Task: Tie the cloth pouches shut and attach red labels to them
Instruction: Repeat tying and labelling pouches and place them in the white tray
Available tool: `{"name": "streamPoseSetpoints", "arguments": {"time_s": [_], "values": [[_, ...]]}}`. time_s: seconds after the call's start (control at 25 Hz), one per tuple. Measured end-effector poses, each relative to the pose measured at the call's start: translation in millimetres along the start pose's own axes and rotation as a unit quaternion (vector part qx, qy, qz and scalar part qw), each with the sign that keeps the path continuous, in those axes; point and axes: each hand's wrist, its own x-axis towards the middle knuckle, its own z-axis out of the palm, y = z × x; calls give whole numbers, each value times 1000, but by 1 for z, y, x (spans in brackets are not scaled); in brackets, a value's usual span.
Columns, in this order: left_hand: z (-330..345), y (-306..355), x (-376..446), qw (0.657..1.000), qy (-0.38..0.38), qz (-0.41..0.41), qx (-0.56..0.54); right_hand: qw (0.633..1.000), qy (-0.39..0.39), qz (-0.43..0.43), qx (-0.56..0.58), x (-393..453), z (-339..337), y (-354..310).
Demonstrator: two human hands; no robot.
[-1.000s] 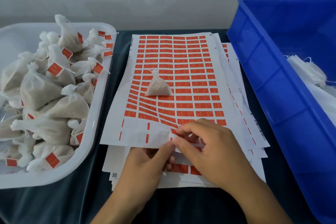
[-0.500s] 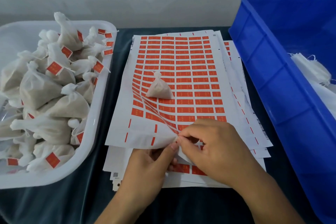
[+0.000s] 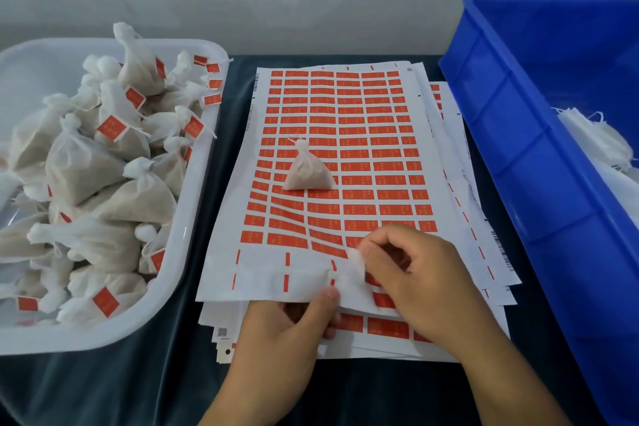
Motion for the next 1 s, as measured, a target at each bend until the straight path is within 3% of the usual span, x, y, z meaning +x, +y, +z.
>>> {"name": "streamPoseSetpoints", "arguments": {"time_s": [0.16,0.28,0.36,0.44,0.52,0.56,0.72,0.88,1.0], "values": [[-3,4,-6,998,-17,-52,16,993,47,61,87,3,-22,-4],[-14,11,-14,980,-145,-98,98,982,55,70,169,16,-38,-15],[-22,17,-23,956,-243,-69,147,975,52,47,212,29,-43,-24],[-29,35,-29,954,-271,-5,128,968,50,27,245,45,-43,-31],[-33,53,-21,976,-182,64,104,958,61,37,277,64,-38,-34],[-32,62,-9,977,-113,111,143,951,71,50,297,74,-34,-35],[-7,88,68,900,84,198,381,936,127,80,319,105,-13,-29],[-2,83,130,830,132,172,514,936,159,73,304,105,2,-14],[0,78,150,835,159,182,495,936,169,69,301,103,3,-8]]}}
